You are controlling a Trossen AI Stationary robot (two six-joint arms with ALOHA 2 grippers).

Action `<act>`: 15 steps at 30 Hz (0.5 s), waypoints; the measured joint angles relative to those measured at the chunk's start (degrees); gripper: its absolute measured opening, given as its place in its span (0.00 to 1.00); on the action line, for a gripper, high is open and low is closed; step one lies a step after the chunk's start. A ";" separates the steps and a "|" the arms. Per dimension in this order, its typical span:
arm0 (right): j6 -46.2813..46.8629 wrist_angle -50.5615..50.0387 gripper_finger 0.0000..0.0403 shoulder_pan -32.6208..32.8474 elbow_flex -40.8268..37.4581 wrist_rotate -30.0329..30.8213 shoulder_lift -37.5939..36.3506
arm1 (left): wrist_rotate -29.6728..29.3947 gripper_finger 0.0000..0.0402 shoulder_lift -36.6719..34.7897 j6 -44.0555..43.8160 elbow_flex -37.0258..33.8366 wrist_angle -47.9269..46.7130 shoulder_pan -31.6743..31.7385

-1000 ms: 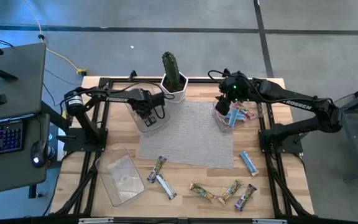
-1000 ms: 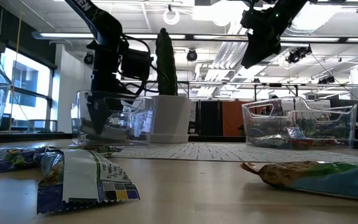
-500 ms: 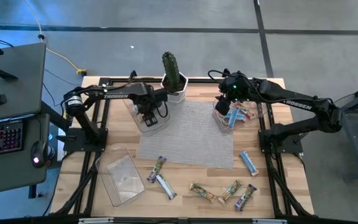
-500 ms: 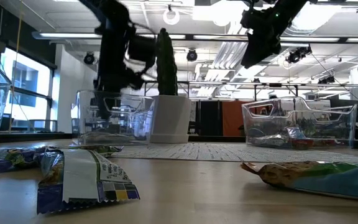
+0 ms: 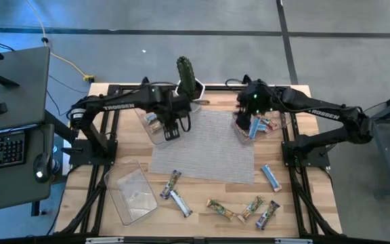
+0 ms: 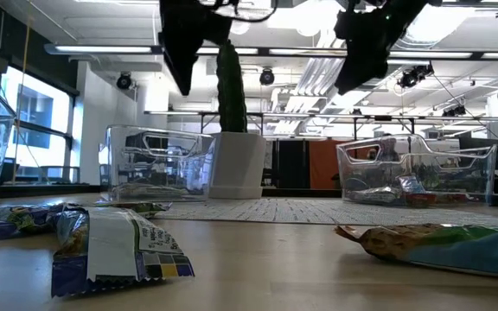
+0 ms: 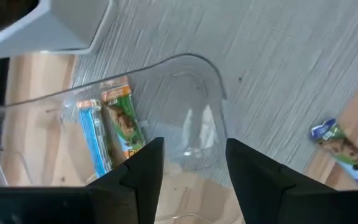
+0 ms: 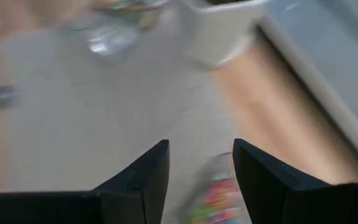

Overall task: Pick and place Granola Bars by type
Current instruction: Put the yellow granola bar into the top left transparent bin

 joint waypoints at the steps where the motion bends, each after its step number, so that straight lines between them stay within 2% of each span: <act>1: 0.67 -0.90 0.40 1.73 0.00 -1.16 0.17 | -1.09 0.42 0.00 0.00 -0.03 -0.26 -0.96; 4: 2.95 -1.85 0.40 9.51 -0.04 -1.82 0.38 | -4.17 0.42 0.02 -0.04 -0.07 -0.99 -3.31; 9: 7.04 1.32 0.36 25.03 0.00 2.31 0.38 | -7.43 0.42 0.02 -1.62 -0.07 -1.00 -6.32; 15: 7.43 -2.33 0.33 42.08 0.00 2.98 3.01 | -8.78 0.42 0.02 -3.26 -0.07 -1.63 -7.60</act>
